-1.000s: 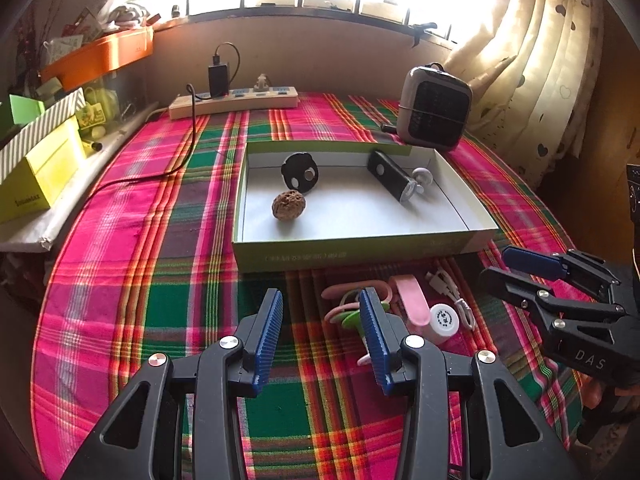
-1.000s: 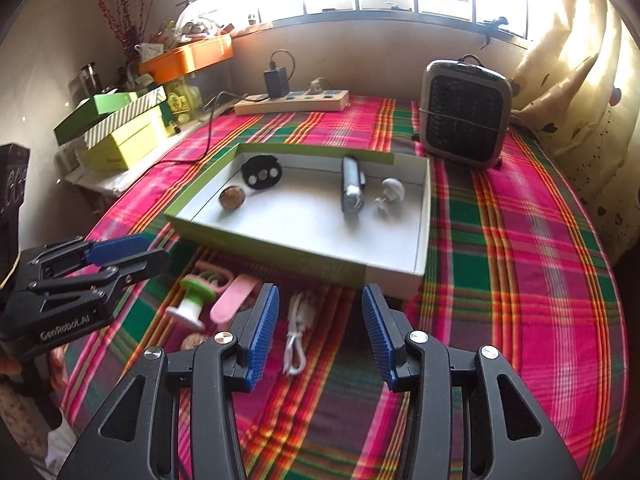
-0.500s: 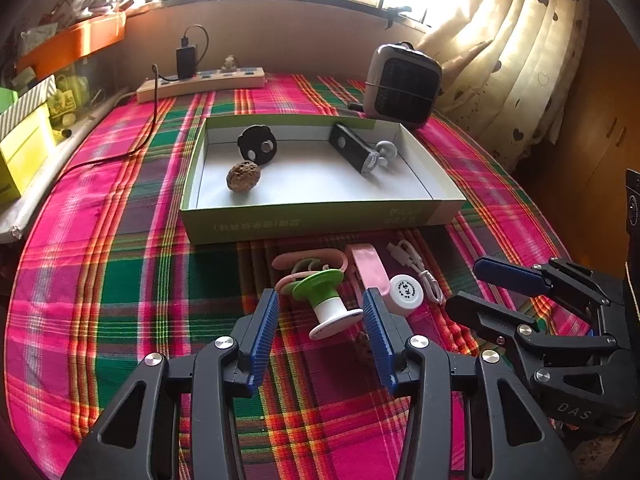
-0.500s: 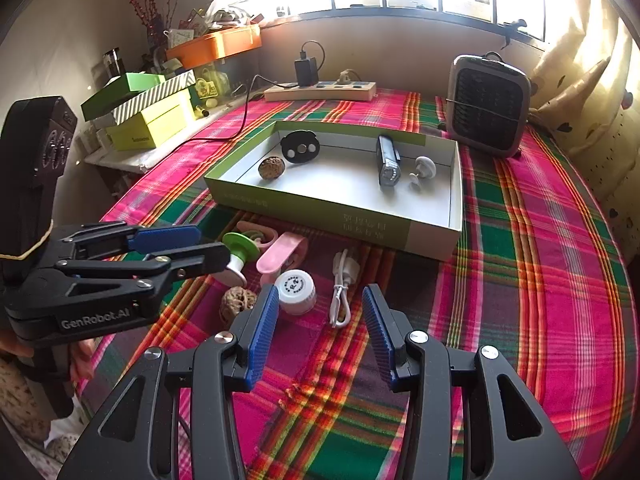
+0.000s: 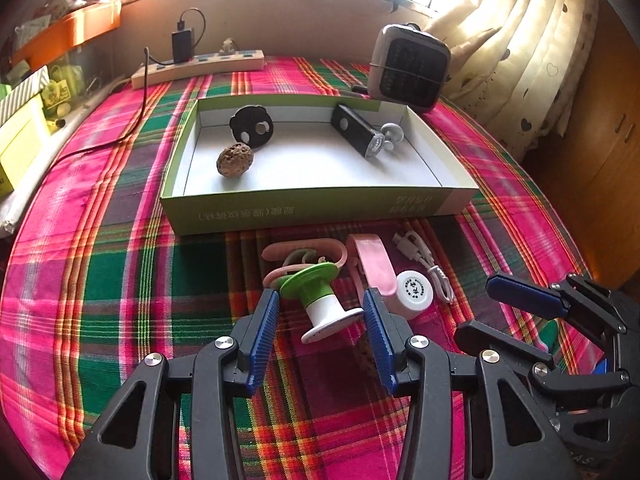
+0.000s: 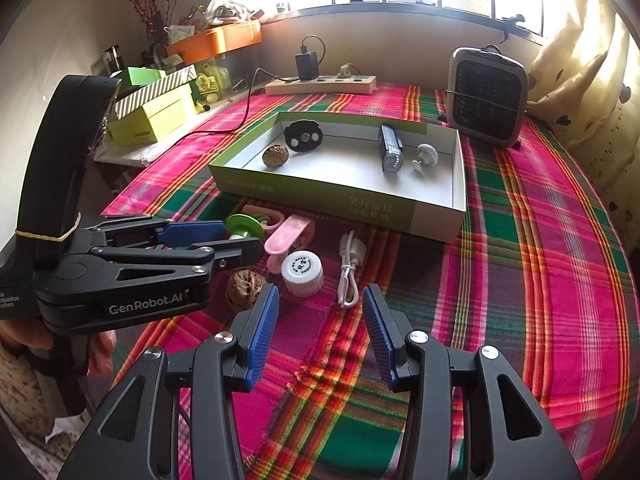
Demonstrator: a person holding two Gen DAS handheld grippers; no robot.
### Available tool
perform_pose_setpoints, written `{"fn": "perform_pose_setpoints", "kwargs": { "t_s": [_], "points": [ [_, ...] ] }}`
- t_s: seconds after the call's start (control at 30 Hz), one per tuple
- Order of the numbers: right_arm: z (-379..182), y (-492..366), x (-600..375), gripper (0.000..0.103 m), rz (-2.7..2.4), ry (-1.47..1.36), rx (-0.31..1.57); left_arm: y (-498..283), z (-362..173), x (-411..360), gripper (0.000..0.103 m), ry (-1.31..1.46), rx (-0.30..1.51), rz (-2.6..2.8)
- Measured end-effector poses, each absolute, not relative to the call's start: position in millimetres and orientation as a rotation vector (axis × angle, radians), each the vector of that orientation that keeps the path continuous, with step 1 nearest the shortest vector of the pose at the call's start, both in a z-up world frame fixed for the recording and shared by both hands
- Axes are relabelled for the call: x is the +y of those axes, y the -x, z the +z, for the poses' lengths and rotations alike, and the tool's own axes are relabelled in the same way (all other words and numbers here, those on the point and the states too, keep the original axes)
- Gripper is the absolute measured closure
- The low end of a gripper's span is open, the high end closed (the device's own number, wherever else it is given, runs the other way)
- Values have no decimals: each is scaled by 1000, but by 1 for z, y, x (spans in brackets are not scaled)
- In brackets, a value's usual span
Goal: Organize objects
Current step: 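Withdraw both tools from the box toward the remaining objects, then grasp the green-and-white spool with the left tool while the right tool grasps the walnut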
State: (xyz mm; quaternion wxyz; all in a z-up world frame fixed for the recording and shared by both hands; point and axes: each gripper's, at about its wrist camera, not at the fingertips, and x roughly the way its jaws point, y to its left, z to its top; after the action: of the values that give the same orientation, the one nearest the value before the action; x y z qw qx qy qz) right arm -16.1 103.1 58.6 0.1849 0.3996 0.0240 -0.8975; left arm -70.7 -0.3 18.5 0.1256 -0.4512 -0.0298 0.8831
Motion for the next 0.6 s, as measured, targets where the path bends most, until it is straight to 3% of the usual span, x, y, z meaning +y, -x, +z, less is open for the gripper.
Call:
{"fn": "perform_pose_setpoints", "kwargs": {
  "t_s": [0.33, 0.43, 0.6],
  "points": [
    [55, 16, 94, 58, -2504, -1137, 84, 71, 13, -9, 62, 1330, -139, 2582],
    [52, 15, 91, 58, -2491, -1140, 91, 71, 12, -13, 71, 1333, -163, 2577],
    [51, 15, 87, 58, -2482, -1144, 97, 70, 12, -20, 71, 1332, -173, 2597]
  ]
}}
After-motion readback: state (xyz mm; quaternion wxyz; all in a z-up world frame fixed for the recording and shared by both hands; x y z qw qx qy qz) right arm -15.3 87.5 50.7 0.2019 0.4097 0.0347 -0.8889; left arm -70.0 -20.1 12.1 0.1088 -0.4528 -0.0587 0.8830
